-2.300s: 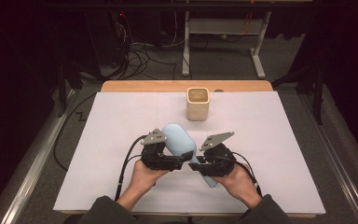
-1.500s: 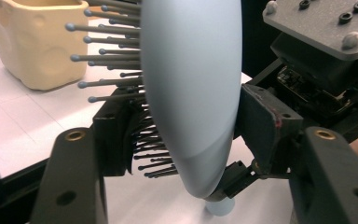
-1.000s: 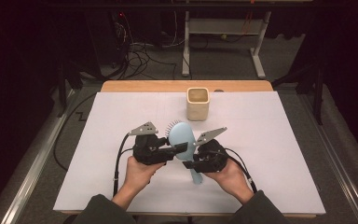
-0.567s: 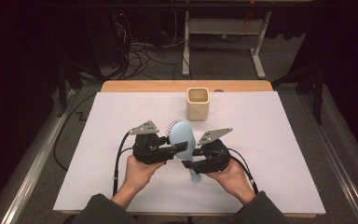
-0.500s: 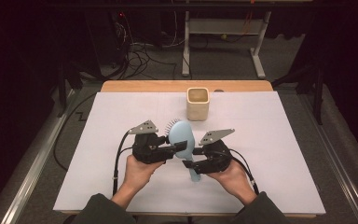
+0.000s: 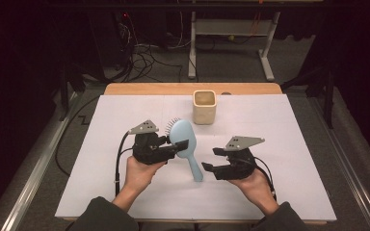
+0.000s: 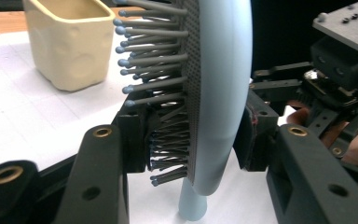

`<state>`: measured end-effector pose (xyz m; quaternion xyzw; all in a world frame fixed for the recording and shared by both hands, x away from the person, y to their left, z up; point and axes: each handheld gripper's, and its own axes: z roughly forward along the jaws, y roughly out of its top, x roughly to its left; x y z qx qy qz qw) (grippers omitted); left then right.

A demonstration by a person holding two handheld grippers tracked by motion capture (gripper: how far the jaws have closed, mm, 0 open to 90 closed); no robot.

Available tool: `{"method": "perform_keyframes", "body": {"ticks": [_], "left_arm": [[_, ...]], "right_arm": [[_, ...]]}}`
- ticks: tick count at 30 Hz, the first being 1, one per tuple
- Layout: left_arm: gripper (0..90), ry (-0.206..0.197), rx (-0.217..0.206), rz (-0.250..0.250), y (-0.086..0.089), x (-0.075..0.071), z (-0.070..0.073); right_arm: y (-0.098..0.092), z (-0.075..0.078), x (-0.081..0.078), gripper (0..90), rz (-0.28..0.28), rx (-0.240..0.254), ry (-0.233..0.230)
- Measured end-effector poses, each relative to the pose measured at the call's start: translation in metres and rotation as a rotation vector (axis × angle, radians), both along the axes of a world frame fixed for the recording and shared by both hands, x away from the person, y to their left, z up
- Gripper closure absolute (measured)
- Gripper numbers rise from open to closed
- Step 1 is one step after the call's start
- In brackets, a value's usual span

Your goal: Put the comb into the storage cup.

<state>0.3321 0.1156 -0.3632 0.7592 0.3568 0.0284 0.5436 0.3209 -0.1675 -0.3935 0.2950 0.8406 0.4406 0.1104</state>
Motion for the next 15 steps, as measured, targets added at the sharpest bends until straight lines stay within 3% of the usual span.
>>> {"method": "perform_keyframes", "body": {"ticks": [15], "left_arm": [[54.5,-0.006,0.004,0.045,0.007,0.011,0.005]], "right_arm": [[-0.047,-0.005,-0.007,33.4,-0.102,0.03,-0.022]]}}
